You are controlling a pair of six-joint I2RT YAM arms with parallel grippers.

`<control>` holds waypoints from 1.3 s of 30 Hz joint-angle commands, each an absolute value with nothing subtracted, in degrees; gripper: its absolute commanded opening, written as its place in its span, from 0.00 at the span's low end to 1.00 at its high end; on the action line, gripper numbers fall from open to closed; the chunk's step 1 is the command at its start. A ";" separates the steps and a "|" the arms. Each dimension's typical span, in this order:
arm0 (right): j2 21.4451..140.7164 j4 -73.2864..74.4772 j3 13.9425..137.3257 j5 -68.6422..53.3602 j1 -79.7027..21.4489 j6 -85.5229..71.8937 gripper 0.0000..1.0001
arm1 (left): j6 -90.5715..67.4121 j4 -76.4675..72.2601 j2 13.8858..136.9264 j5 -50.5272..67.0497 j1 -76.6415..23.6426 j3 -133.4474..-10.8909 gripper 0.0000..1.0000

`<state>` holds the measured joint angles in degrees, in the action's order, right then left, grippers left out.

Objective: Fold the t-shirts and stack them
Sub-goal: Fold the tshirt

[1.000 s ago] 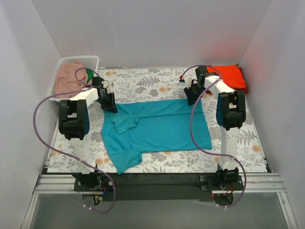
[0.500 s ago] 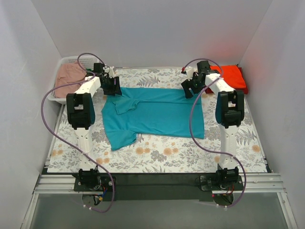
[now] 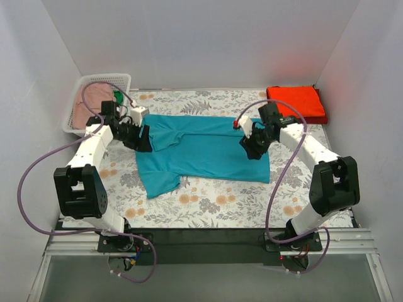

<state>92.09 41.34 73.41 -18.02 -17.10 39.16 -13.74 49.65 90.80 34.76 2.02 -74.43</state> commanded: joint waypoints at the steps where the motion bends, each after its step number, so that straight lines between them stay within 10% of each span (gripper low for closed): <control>1: 90.45 44.91 65.32 -13.98 -19.42 40.87 0.54 | -4.05 54.75 89.74 35.07 2.37 -66.55 0.52; 39: 87.44 34.37 47.29 -2.11 -20.48 41.92 0.36 | -1.58 42.90 77.52 21.72 -8.16 -44.48 0.48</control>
